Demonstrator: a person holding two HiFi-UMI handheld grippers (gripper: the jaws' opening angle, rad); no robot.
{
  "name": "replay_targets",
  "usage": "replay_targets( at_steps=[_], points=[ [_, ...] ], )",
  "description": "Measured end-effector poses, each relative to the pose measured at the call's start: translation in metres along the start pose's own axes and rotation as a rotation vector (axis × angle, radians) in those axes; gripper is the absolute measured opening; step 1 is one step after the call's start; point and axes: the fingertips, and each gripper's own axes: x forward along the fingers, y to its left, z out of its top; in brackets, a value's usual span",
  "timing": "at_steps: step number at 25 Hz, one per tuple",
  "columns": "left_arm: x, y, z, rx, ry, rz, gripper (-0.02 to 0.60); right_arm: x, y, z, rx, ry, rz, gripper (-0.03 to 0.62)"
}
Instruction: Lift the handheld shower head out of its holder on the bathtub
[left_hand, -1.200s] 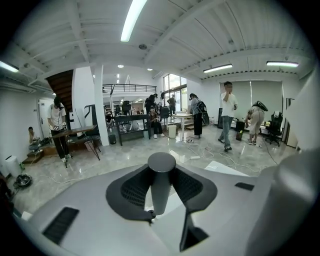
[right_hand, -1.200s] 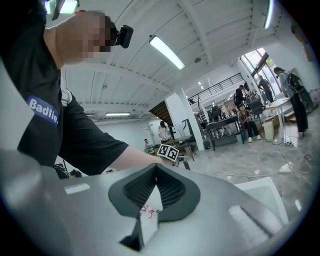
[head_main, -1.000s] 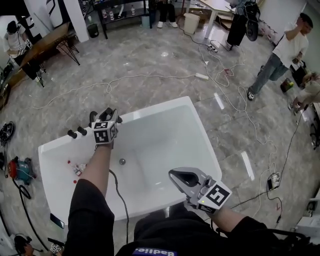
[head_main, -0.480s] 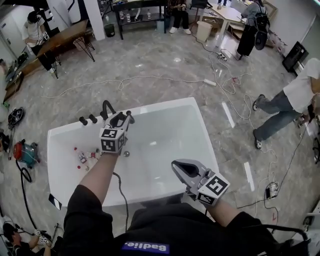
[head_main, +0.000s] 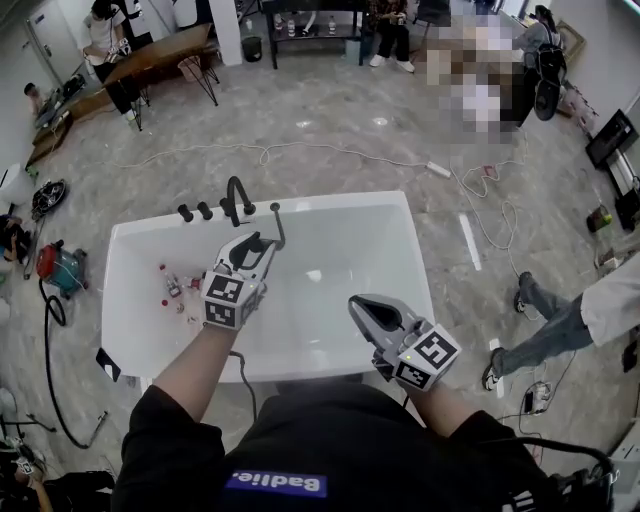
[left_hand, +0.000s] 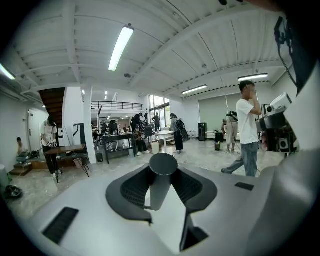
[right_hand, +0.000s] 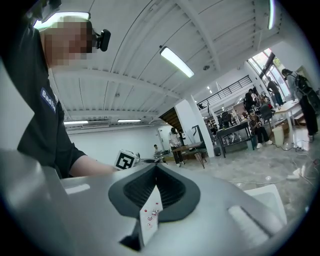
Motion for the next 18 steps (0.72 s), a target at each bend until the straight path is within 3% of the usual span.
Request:
replay_targets(
  at_steps=[10,18],
  points=[
    [-0.07,-0.058,0.002,0.018,-0.028,-0.015,0.138,0.015,0.003,-0.005,0.016,0.036,0.042,0.002],
    [-0.112,-0.086,0.017,-0.023,-0.076,-0.026,0.138,0.03,0.018,-0.011,0.011,0.058,0.092,0.002]
  ],
)
